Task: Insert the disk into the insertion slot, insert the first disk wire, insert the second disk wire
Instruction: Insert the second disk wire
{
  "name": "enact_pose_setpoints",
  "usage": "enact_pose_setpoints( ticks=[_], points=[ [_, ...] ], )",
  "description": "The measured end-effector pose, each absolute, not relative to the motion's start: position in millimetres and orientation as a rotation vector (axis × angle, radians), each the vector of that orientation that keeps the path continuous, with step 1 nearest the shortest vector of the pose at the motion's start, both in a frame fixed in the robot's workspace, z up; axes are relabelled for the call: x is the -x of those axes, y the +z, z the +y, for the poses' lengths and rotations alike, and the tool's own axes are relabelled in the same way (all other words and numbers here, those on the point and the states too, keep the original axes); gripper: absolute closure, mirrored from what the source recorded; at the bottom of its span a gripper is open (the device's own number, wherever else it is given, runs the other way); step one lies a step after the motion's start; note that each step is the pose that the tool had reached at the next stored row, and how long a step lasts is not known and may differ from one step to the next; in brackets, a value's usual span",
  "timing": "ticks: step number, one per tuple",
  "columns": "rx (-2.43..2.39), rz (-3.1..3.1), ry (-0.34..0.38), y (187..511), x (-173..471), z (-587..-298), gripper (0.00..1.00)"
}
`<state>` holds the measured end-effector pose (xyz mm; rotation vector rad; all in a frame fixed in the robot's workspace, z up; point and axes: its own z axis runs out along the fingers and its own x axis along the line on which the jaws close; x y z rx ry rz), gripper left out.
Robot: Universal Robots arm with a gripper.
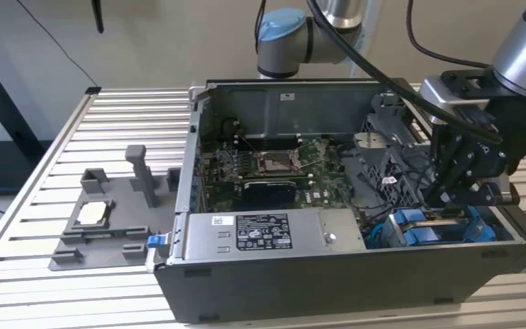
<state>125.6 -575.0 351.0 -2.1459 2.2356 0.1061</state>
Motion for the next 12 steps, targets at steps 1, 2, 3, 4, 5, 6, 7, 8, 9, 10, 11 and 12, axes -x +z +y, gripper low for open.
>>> enact_pose_setpoints(
  ticks=[1, 2, 3, 4, 5, 6, 7, 8, 9, 10, 11, 12],
  points=[
    [2.146, 2.236, 0.105, 350.1, -125.6, -575.1, 0.84],
    [2.146, 2.236, 0.105, 349.4, -125.6, -575.2, 0.84],
    [2.146, 2.236, 0.105, 349.0, -125.9, -575.1, 0.84],
    [2.146, 2.236, 0.105, 348.8, -126.5, -575.2, 0.84],
    [2.146, 2.236, 0.105, 348.3, -127.0, -575.2, 0.84],
    [2.146, 2.236, 0.105, 347.8, -127.5, -575.2, 0.84],
    [2.146, 2.236, 0.105, 347.4, -128.0, -575.2, 0.84],
    [2.146, 2.235, 0.105, 346.8, -128.3, -575.1, 0.84],
    [2.146, 2.236, 0.105, 346.2, -128.5, -575.2, 0.84],
    [2.146, 2.235, 0.105, 345.8, -128.8, -575.2, 0.84],
    [2.146, 2.235, 0.105, 345.3, -129.1, -575.1, 0.84],
    [2.146, 2.235, 0.104, 344.8, -129.6, -575.2, 0.84]
  ],
)
